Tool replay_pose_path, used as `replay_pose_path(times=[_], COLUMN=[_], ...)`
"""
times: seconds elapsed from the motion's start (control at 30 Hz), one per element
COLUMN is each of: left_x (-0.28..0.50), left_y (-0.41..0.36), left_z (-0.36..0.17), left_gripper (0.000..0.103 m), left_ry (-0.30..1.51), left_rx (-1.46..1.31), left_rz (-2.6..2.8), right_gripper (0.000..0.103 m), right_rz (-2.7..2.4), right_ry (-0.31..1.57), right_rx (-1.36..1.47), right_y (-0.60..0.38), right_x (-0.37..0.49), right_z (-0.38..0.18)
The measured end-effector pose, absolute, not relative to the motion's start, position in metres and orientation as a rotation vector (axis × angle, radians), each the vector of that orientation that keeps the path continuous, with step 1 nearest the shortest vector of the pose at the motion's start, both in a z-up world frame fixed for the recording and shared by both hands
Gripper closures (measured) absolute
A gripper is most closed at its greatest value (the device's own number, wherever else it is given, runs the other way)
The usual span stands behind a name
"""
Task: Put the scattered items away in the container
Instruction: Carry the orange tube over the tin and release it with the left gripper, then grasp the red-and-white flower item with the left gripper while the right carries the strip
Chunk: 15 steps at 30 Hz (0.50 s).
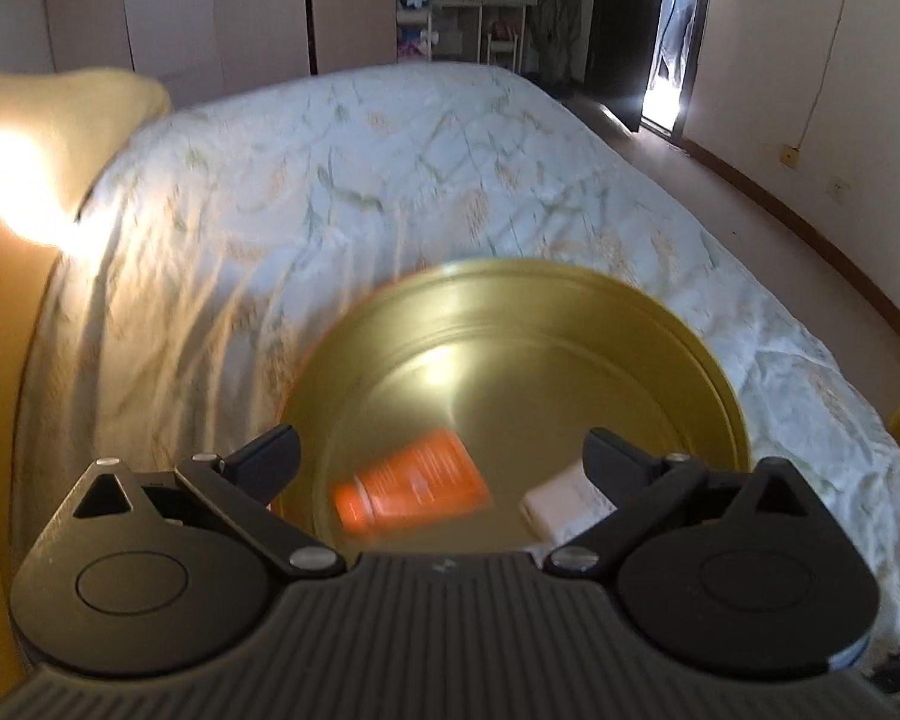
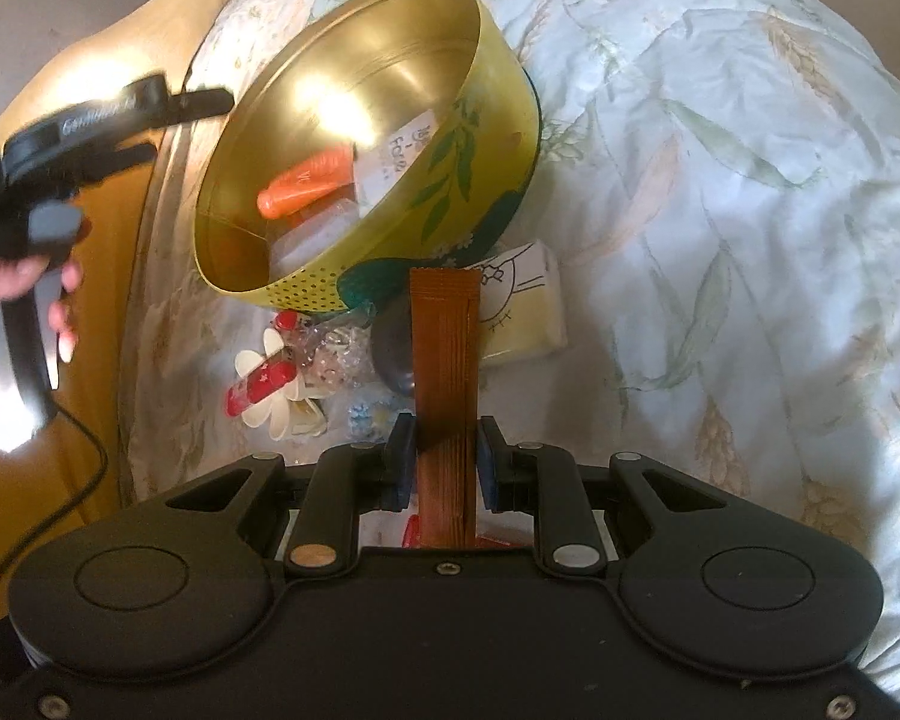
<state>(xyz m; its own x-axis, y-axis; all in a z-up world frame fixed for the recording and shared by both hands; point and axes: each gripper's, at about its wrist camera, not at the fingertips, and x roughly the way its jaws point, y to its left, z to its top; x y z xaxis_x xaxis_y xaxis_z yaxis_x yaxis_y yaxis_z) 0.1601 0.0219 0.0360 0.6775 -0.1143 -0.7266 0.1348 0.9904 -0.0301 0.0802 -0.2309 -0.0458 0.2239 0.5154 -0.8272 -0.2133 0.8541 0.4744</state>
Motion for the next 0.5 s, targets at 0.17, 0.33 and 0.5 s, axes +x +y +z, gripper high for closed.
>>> replay_pose_path(times=[0.17, 0.33, 0.5], left_x=[0.129, 0.094, 0.062], left_y=[0.032, 0.047, 0.059], left_z=[0.033, 0.032, 0.03], left_gripper=[0.0, 0.0, 0.0], left_ry=[0.844, 0.869, 0.888], left_rx=[0.0, -0.01, -0.035], left_rz=[-0.151, -0.174, -0.18], right_gripper=[0.083, 0.083, 0.083], right_rz=[0.516, 0.508, 0.497], right_ry=[1.239, 1.237, 1.227], right_rx=[0.284, 0.271, 0.259], right_y=[-0.23, -0.23, -0.232], right_x=[0.079, 0.077, 0.077], right_z=[-0.044, -0.042, -0.041])
